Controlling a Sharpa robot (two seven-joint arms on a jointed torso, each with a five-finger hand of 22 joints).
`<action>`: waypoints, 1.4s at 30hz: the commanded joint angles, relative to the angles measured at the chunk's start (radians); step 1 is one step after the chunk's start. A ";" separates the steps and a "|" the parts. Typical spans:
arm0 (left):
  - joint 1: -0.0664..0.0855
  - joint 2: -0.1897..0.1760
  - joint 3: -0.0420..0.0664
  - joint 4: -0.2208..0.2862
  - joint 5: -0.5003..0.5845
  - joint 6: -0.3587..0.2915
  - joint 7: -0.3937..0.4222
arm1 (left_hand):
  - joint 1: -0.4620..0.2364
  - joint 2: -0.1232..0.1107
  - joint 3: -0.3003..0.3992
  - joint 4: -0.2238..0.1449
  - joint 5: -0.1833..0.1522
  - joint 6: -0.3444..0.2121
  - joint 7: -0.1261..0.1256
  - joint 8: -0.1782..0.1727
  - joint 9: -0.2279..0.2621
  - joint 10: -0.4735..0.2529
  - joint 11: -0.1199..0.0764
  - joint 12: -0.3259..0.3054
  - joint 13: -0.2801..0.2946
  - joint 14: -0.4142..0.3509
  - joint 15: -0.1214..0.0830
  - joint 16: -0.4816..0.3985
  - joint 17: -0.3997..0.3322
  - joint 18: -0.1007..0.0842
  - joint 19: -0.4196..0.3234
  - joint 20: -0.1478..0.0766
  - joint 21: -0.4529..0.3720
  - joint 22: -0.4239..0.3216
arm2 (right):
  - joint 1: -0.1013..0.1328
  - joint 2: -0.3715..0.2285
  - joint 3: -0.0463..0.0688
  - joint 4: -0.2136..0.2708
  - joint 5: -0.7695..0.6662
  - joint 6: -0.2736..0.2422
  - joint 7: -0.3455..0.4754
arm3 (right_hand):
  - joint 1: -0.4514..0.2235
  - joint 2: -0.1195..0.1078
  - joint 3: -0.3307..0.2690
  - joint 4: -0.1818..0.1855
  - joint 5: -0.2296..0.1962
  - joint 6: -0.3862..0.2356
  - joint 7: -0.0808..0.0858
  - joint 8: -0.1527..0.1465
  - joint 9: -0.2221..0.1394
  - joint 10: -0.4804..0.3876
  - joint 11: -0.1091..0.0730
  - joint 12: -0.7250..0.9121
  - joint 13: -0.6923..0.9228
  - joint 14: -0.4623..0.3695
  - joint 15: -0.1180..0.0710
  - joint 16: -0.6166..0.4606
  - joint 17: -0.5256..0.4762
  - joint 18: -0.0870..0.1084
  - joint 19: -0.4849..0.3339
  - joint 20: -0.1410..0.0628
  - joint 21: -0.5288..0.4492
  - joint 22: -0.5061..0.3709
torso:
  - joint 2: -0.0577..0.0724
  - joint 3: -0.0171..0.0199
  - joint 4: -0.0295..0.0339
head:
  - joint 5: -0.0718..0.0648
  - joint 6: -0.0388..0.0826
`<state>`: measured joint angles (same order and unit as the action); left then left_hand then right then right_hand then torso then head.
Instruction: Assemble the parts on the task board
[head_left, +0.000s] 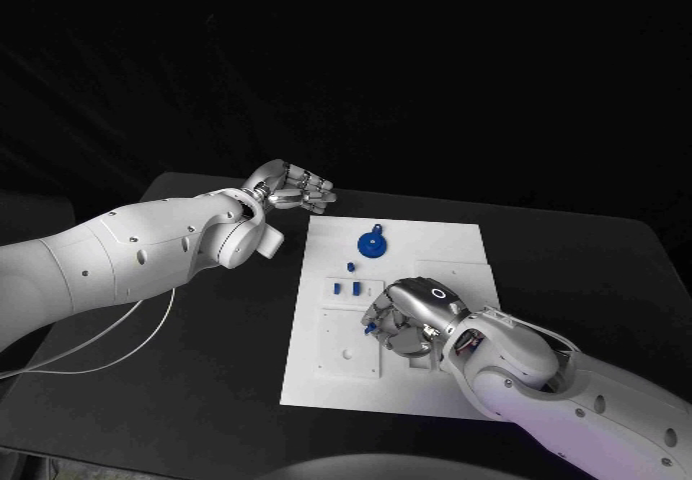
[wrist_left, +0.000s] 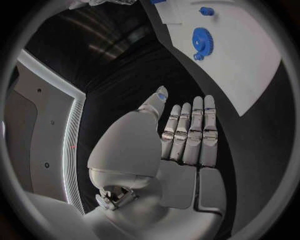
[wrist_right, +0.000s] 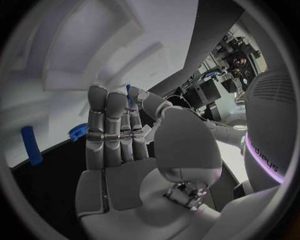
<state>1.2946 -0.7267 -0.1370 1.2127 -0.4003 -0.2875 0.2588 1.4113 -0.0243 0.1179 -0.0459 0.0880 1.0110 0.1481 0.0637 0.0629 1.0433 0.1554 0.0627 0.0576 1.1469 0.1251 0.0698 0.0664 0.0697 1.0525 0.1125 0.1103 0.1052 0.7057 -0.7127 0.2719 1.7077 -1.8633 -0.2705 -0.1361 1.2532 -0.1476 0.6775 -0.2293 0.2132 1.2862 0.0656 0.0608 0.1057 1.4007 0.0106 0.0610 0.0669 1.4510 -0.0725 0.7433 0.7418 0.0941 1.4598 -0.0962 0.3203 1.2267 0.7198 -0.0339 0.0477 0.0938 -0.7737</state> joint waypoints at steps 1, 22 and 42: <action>0.000 0.000 0.001 0.001 0.002 0.012 0.005 | -0.001 0.007 0.001 -0.004 0.002 0.007 0.002 -0.001 -0.001 -0.006 -0.003 0.000 0.000 -0.006 0.002 -0.002 0.000 0.004 -0.007 -0.002 0.002 -0.001 | -0.001 -0.001 0.000 0.004 -0.016 0.014 -0.004 | -0.002 0.004 0.000 -0.002 0.004 0.009 0.002 0.003 0.001 0.008 0.000 0.003 0.000 -0.001 -0.003 0.004 -0.001 0.031 0.005 -0.002 -0.006 0.001 | 0.000 -0.0001 -0.0001 | 0.000 -0.001; -0.001 -0.001 0.001 0.001 0.001 0.008 0.004 | 0.001 0.008 0.001 -0.006 0.001 0.005 0.003 -0.002 -0.001 -0.008 -0.003 0.001 0.000 -0.007 0.002 -0.002 0.000 0.005 -0.008 -0.002 0.004 -0.002 | -0.002 -0.009 0.000 0.025 -0.013 0.024 -0.002 | -0.003 0.005 -0.003 -0.002 0.007 0.009 0.002 0.003 0.001 0.008 0.000 0.003 0.000 -0.001 -0.003 0.006 -0.002 0.031 0.007 -0.002 -0.010 0.005 | 0.000 -0.0010 0.0005 | 0.001 -0.005; -0.002 -0.002 0.001 0.001 0.001 0.007 0.004 | 0.001 0.008 0.001 -0.006 0.001 0.005 0.003 -0.002 -0.001 -0.008 -0.003 0.001 0.000 -0.007 0.002 -0.002 0.000 0.005 -0.008 -0.002 0.004 -0.002 | -0.002 -0.008 0.001 0.024 -0.067 0.080 -0.061 | -0.003 0.004 -0.004 -0.005 0.008 0.010 0.002 0.003 0.001 0.009 0.000 0.003 0.000 -0.002 -0.003 0.007 -0.003 0.027 0.007 -0.002 -0.015 0.013 | 0.000 -0.0006 0.0005 | 0.001 -0.006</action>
<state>1.2931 -0.7290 -0.1370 1.2119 -0.4007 -0.2865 0.2567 1.4113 -0.0243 0.1179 -0.0459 0.0880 1.0110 0.1481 0.0637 0.0629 1.0398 0.1519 0.0627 0.0575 1.1470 0.1251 0.0697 0.0664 0.0696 1.0525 0.1125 0.1103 0.1044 0.7058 -0.7209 0.2745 1.7323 -1.8971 -0.2236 -0.1739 1.2529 -0.1479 0.6761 -0.2306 0.2172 1.2904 0.0666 0.0607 0.1067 1.4003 0.0109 0.0595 0.0664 1.4524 -0.0709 0.7465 0.7408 0.0991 1.4615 -0.0945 0.3107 1.2385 0.7195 -0.0347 0.0481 0.0947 -0.7796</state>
